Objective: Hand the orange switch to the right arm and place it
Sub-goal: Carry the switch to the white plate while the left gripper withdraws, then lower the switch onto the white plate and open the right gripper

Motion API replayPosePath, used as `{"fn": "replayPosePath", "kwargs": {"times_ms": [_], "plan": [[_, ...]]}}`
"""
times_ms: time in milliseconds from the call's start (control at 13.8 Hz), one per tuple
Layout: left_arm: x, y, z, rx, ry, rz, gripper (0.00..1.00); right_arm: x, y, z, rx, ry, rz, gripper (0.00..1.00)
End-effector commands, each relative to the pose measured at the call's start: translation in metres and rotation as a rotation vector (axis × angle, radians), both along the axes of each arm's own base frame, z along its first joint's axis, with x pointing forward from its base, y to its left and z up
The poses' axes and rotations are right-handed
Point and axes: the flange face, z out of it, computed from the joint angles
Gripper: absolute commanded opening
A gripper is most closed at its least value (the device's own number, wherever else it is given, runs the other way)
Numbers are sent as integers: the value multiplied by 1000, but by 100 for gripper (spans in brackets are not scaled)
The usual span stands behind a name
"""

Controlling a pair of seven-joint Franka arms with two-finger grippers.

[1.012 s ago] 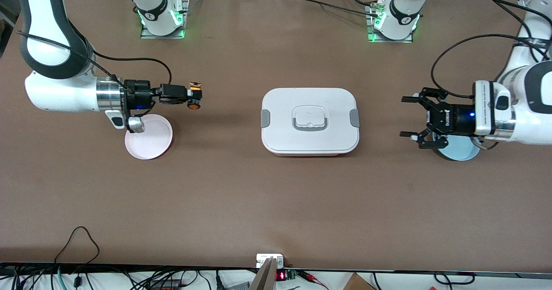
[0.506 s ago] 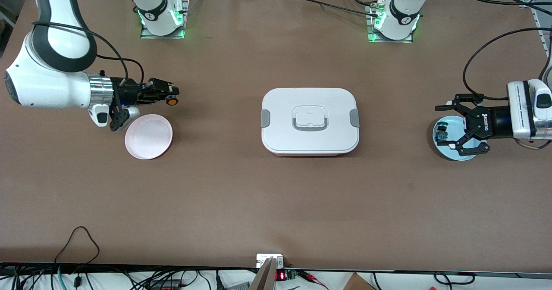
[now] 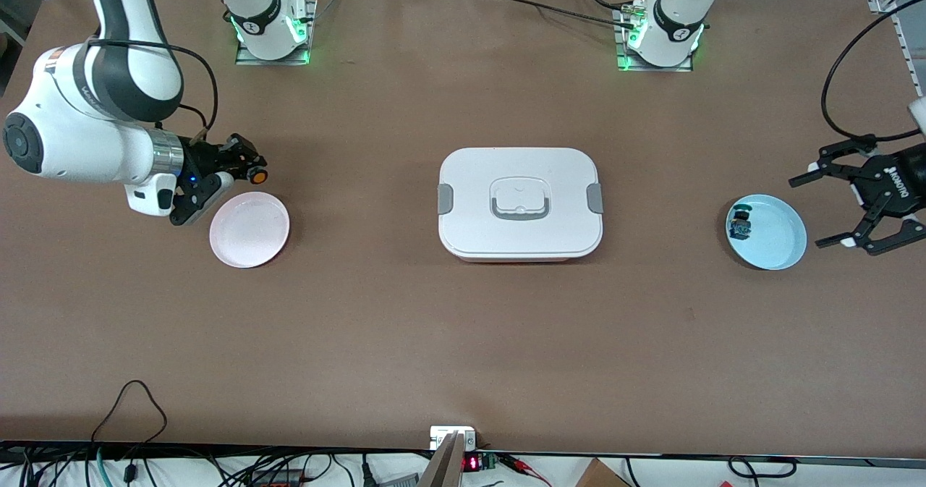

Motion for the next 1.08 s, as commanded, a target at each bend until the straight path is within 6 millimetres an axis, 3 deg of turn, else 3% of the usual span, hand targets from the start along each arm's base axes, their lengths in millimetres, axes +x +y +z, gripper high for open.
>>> {"fn": "replayPosePath", "kwargs": {"times_ms": [0,217,578,795,1012], "plan": [[-28,-8,30,113,85,135,100,4,-2,1,-76,-78,153,0],[-40,1,43,148,354,500,100,6,-6,-6,-130,-124,263,0],[-67,-58,84,464,438,864,100,3,-15,-33,-159,-210,470,0],[-80,-61,75,500,618,1070,100,0,-18,-54,-169,-246,565,0],[-80,-58,59,525,706,1180,100,-5,-19,-73,-160,-289,642,0]]}}
